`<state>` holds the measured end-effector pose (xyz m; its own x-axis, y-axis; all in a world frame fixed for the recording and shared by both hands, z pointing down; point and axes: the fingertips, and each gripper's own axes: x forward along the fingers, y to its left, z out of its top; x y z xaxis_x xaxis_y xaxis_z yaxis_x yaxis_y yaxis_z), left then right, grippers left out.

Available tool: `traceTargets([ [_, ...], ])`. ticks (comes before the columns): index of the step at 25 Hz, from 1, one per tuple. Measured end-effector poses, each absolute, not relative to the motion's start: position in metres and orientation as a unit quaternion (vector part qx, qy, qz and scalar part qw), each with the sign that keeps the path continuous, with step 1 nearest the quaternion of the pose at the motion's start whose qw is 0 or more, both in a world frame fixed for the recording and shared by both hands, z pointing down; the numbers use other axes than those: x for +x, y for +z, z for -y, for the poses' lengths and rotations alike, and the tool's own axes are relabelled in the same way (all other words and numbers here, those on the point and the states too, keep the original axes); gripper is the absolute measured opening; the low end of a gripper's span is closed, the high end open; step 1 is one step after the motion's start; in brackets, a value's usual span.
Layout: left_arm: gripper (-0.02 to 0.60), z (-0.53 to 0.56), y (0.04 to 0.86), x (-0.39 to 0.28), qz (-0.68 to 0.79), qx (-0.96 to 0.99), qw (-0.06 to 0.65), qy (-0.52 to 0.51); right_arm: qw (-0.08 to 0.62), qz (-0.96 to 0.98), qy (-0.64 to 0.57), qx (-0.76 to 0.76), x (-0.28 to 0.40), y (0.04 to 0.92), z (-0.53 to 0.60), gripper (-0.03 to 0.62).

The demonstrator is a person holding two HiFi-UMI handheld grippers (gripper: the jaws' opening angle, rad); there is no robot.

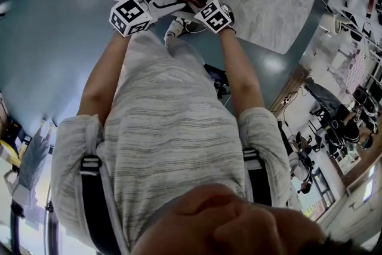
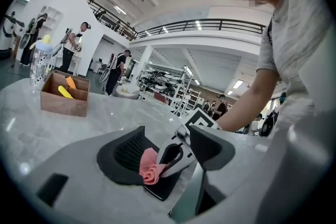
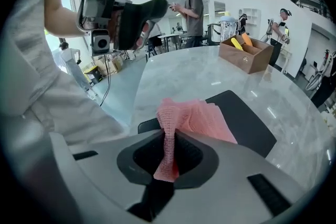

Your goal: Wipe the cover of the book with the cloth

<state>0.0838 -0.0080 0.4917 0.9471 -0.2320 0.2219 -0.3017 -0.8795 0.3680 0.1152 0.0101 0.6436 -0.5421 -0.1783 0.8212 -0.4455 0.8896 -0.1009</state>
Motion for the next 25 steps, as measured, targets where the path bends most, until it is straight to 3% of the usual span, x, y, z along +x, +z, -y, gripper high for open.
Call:
traceTargets([
  [15,0.252,0.008,0.486,0.091,0.137,0.966,0.202,0.080,0.411,0.877,0.199,0.148,0.100,0.645,-0.076,0.035],
  [25,0.230,0.010,0.480,0.088,0.142,0.967,0.197,0.074,0.308,0.907,0.213,0.194,0.098,0.581,-0.073,0.035],
])
